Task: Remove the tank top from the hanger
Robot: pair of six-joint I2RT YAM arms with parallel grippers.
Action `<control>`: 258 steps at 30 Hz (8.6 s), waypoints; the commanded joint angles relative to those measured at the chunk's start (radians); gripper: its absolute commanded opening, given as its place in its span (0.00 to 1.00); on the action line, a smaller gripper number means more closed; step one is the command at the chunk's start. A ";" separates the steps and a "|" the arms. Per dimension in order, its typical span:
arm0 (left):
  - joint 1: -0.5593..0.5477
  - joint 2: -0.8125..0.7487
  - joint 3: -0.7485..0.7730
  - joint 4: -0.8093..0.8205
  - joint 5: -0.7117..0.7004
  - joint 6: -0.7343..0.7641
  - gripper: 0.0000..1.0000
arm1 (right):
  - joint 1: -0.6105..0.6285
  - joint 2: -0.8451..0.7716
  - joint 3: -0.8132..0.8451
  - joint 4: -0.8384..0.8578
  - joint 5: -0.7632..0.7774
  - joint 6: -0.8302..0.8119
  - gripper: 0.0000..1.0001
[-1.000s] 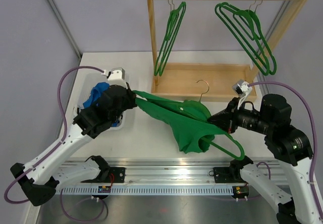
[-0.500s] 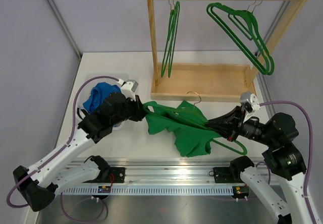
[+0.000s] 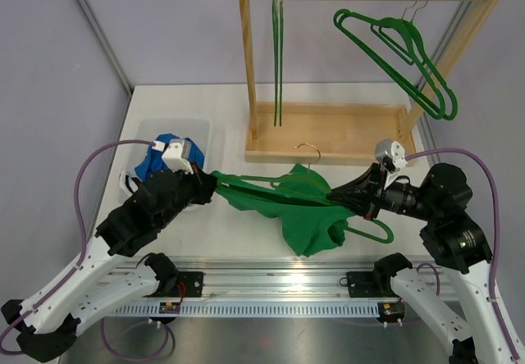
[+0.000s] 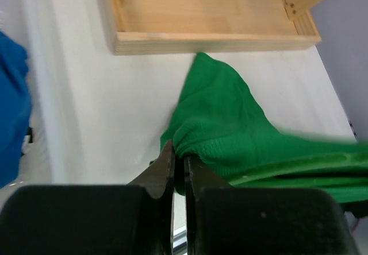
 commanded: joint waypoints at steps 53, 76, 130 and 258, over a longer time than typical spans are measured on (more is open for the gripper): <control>-0.509 0.540 -0.020 0.085 -0.058 0.100 0.00 | 0.004 -0.206 -0.120 0.432 1.181 0.082 0.00; -0.642 0.600 -0.132 0.509 0.837 0.256 0.00 | 0.004 -0.380 -0.711 1.300 1.226 0.096 0.00; -0.360 0.200 0.040 -0.191 -0.128 0.022 0.99 | -0.143 0.960 1.233 -0.307 0.978 -0.106 0.00; 0.603 0.017 0.512 -0.550 -0.126 0.309 0.99 | -0.194 0.070 0.415 -0.603 0.965 -0.005 0.99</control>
